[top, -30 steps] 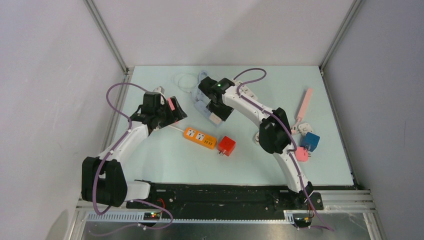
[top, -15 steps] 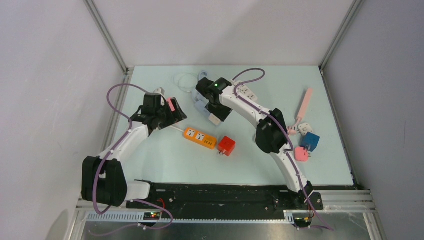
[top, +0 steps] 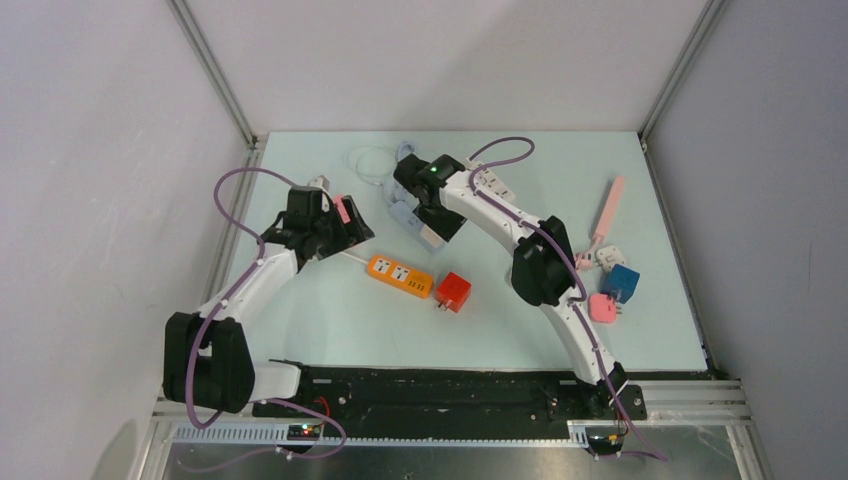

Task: Insert the plug
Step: Insert the plug into the socket.

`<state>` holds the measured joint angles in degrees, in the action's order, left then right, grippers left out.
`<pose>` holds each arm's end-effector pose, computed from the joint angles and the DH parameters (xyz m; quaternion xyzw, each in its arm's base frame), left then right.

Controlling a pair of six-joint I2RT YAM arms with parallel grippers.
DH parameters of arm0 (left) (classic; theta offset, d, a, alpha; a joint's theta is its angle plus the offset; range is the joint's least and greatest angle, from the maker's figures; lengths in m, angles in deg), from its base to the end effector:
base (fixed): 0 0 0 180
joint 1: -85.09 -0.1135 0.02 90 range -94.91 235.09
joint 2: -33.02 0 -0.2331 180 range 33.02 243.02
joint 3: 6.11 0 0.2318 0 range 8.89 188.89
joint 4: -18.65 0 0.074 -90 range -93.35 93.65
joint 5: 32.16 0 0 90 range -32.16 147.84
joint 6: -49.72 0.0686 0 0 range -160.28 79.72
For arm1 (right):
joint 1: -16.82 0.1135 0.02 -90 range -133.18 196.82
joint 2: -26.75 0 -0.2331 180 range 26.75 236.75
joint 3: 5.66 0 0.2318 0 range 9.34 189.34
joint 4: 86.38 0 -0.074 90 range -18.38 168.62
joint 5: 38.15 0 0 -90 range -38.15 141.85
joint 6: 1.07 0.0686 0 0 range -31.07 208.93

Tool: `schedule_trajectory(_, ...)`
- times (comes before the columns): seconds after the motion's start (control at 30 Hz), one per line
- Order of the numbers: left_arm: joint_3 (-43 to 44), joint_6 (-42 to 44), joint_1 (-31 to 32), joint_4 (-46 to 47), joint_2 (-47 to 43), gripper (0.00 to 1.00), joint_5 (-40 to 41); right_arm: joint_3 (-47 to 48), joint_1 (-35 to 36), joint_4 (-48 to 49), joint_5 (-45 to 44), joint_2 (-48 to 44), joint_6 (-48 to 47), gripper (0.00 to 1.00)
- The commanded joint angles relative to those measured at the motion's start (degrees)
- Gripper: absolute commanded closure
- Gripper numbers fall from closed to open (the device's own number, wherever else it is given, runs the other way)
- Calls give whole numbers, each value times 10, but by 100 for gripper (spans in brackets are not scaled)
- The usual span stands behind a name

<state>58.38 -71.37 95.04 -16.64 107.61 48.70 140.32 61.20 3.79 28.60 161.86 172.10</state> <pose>0.2796 -0.0601 0.1967 -0.1394 0.9121 -0.2017 0.3285 0.3327 0.2877 0.1872 0.3420 0.9132 -0.0041 0.2216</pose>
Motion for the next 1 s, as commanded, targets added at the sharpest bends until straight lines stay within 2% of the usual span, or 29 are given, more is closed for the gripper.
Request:
schedule_trajectory(0.0, -2, -2, -3, 11, 1, 12, 4, 17, -3, -1, -14, 25, 18, 100)
schedule_trajectory(0.23, -2, -1, -3, 12, 4, 12, 5, 20, 7, -25, -11, 46, 34, 100)
schedule_trajectory(0.63, -4, 0, -3, 11, 12, 12, 8, 25, 12, -42, -26, 102, 1, 100)
schedule_trajectory(0.97, -5, 5, -3, 12, 14, 12, 10, 25, 11, -9, 2, 128, -29, 100)
